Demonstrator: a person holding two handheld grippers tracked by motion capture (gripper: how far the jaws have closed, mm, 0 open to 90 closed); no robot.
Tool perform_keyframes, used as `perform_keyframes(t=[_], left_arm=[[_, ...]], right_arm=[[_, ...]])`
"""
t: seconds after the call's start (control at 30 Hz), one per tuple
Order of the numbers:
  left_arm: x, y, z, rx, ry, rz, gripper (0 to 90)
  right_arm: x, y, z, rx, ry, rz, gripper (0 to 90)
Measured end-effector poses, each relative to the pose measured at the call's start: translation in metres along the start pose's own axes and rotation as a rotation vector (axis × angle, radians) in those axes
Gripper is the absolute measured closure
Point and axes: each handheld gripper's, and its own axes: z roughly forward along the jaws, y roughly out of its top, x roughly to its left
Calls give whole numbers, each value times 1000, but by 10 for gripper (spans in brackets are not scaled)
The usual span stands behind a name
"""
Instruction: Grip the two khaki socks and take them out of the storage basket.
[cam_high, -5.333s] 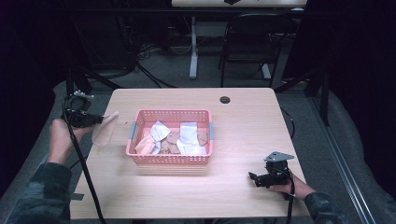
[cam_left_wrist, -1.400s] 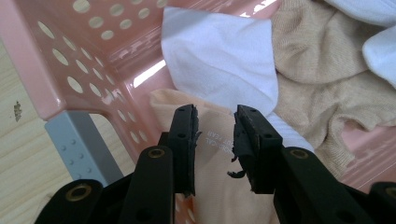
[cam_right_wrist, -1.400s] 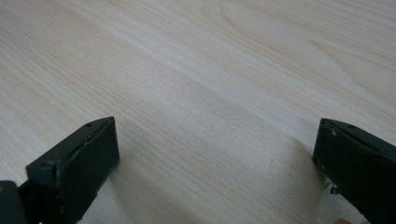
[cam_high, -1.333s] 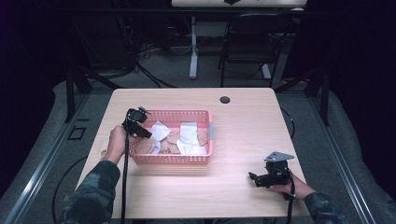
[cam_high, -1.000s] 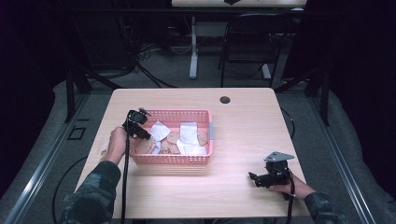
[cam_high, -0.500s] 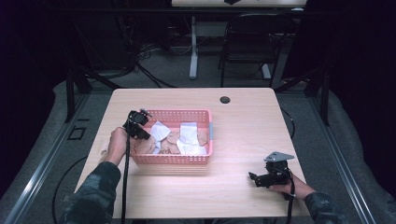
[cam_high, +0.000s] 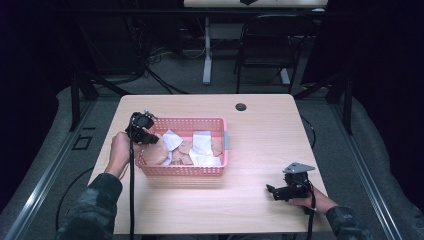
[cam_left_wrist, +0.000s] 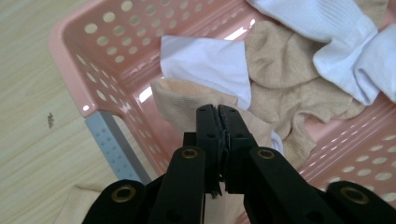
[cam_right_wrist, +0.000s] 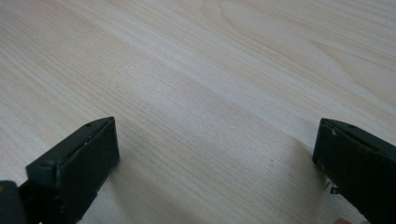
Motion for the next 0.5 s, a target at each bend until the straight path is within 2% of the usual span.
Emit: perform_keyframes(t=[0.5], left_arm=[[-2,8,-30,-57,-15,-1,880]], right_arm=[[0,0,0,-3,0,3,0]])
